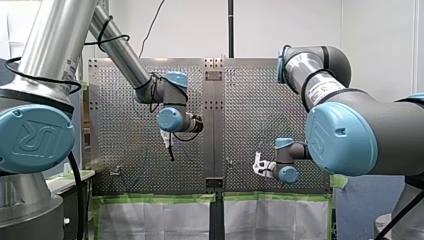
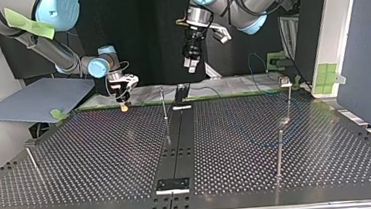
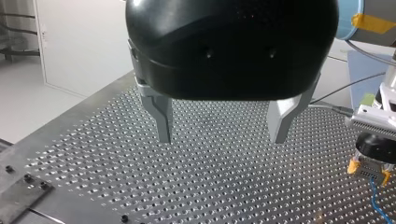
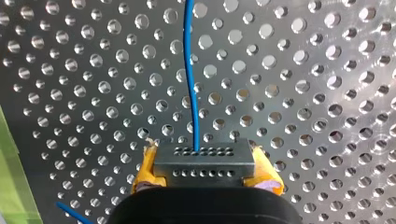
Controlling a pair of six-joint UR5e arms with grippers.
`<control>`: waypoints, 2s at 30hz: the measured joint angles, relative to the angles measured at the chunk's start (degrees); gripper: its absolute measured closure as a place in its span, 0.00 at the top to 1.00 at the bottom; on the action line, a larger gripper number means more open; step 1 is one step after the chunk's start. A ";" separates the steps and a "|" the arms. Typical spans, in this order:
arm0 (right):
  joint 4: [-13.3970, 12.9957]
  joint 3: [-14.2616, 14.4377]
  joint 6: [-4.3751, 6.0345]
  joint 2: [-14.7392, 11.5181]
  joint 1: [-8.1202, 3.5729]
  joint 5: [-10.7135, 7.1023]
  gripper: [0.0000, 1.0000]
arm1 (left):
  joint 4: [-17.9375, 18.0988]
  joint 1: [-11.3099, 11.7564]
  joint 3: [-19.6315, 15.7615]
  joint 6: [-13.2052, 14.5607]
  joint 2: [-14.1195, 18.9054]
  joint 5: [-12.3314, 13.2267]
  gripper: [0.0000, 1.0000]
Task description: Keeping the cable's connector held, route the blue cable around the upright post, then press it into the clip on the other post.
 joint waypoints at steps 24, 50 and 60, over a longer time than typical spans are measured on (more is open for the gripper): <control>-1.66 2.67 -2.04 -2.60 -3.18 -0.20 0.00 | 2.87 0.18 -12.26 -0.65 12.28 -0.26 1.00; 8.14 4.53 -0.25 -15.30 -5.24 -0.55 0.00 | 8.87 0.01 -21.01 0.27 12.51 -1.62 1.00; 9.81 4.53 -1.76 -17.90 -5.34 -1.25 0.00 | 9.46 0.16 -21.02 -0.09 12.51 -0.48 1.00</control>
